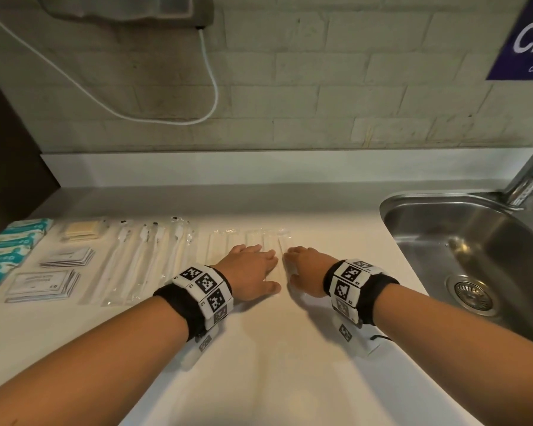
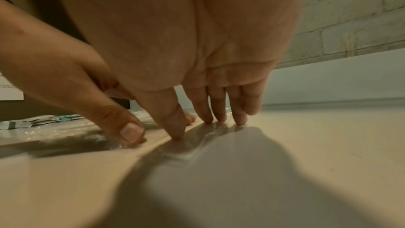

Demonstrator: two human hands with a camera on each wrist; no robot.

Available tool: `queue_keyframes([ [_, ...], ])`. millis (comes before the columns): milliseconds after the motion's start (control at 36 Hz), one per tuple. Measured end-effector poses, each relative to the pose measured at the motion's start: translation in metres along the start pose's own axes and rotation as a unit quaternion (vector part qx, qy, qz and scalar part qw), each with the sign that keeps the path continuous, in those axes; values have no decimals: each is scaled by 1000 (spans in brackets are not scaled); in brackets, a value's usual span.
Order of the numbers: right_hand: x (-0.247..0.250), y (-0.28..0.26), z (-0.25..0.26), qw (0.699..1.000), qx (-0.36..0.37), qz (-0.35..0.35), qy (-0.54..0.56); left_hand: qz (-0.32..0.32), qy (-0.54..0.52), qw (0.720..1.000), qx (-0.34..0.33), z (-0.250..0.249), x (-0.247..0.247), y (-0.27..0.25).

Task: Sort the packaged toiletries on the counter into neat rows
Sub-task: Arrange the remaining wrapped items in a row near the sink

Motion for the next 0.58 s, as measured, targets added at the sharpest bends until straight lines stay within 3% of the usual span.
queue_keyframes([
  [583, -1, 2, 2, 1000, -6, -6, -4, -2, -4, 1000, -4, 0, -2, 2],
])
Point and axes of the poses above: each hand's wrist, its own y-axis towards the middle knuckle, its own x-axis out of the back of the hand, z = x × y, the point moved 2 cm from there along y, towards the middle knuckle, and after that the axes turned 13 degrees about x, right-handed, at the moved point
